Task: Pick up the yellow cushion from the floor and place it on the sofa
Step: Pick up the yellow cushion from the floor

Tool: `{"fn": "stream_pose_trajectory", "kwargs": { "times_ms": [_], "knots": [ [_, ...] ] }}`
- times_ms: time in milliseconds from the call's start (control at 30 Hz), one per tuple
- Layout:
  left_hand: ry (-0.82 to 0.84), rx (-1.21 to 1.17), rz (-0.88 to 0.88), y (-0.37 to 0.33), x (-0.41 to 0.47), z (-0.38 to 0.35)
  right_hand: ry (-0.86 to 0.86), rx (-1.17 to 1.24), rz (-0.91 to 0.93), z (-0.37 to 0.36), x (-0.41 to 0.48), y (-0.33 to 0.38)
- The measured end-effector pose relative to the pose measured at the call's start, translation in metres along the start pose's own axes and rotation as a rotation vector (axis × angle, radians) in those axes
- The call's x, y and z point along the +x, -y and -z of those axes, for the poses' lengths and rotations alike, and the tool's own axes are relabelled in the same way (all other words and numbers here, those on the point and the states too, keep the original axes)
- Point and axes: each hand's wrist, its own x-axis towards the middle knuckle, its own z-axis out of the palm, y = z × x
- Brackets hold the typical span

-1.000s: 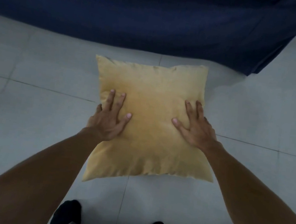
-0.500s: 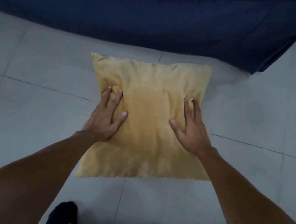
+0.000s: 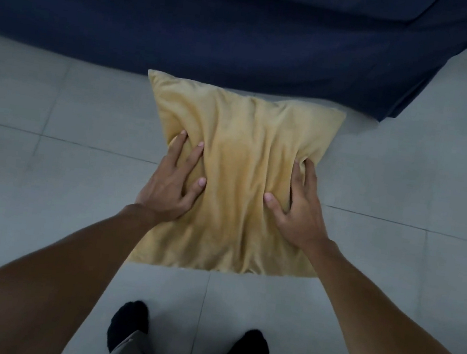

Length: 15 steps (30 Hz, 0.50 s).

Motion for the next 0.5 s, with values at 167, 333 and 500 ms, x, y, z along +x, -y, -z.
{"fn": "stream_pose_trajectory", "kwargs": {
  "times_ms": [167,333,500],
  "knots": [
    [-0.029,-0.005,-0.058,-0.024,-0.003,0.047,-0.097,-0.017,0.068,0.034,-0.01,0.039],
    [-0.066,-0.007,-0.122,-0.052,-0.001,0.099,-0.159,-0.047,0.117,0.08,-0.014,0.081],
    [-0.092,-0.021,-0.156,-0.079,0.003,0.154,-0.238,-0.079,0.153,0.127,-0.014,0.122]
  ]
}}
